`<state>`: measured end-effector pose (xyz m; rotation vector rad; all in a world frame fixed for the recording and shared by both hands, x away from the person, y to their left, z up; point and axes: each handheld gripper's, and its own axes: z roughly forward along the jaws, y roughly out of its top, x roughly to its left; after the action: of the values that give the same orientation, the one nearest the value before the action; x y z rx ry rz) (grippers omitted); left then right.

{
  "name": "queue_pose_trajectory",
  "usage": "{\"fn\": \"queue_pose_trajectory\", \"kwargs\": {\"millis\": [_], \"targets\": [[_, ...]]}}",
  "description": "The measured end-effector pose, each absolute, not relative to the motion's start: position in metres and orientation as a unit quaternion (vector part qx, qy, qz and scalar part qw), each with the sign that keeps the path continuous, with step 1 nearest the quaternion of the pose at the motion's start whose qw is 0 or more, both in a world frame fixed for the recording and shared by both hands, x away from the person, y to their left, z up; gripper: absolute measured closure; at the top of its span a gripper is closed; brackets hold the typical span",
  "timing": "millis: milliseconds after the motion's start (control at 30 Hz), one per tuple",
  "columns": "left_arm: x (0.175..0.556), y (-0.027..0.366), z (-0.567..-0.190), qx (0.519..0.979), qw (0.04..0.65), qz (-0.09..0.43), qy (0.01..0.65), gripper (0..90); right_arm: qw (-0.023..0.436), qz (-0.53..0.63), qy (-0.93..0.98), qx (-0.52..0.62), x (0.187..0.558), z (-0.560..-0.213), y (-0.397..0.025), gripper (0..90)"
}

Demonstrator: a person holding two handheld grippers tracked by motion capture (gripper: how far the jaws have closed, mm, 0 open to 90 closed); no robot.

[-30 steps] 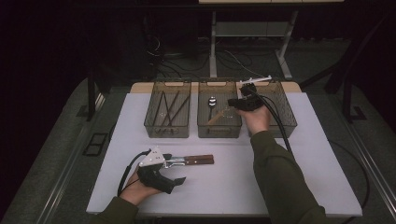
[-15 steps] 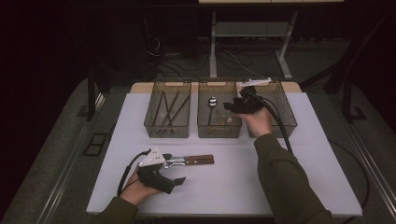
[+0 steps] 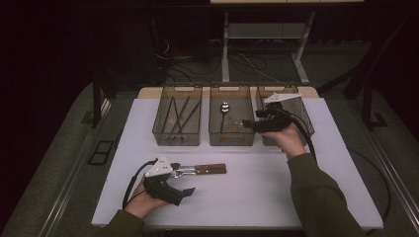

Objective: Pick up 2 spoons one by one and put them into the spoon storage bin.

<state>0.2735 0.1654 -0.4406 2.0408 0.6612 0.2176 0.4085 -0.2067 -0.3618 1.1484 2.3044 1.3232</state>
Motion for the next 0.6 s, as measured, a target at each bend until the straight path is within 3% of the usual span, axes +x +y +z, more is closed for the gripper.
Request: {"fn": "queue_pose_trajectory", "kwargs": {"millis": [233, 600], "targets": [[0.273, 0.165, -0.44, 0.835, 0.471, 0.092, 0.271, 0.0, 0.131, 0.473, 0.782, 0.385, 0.376, -0.365, -0.225, 19.6], [0.273, 0.165, -0.439, 0.834, 0.47, 0.097, 0.274, 0.0, 0.156, 0.468, 0.778, 0.388, 0.334, -0.379, -0.252, 17.3]]}}
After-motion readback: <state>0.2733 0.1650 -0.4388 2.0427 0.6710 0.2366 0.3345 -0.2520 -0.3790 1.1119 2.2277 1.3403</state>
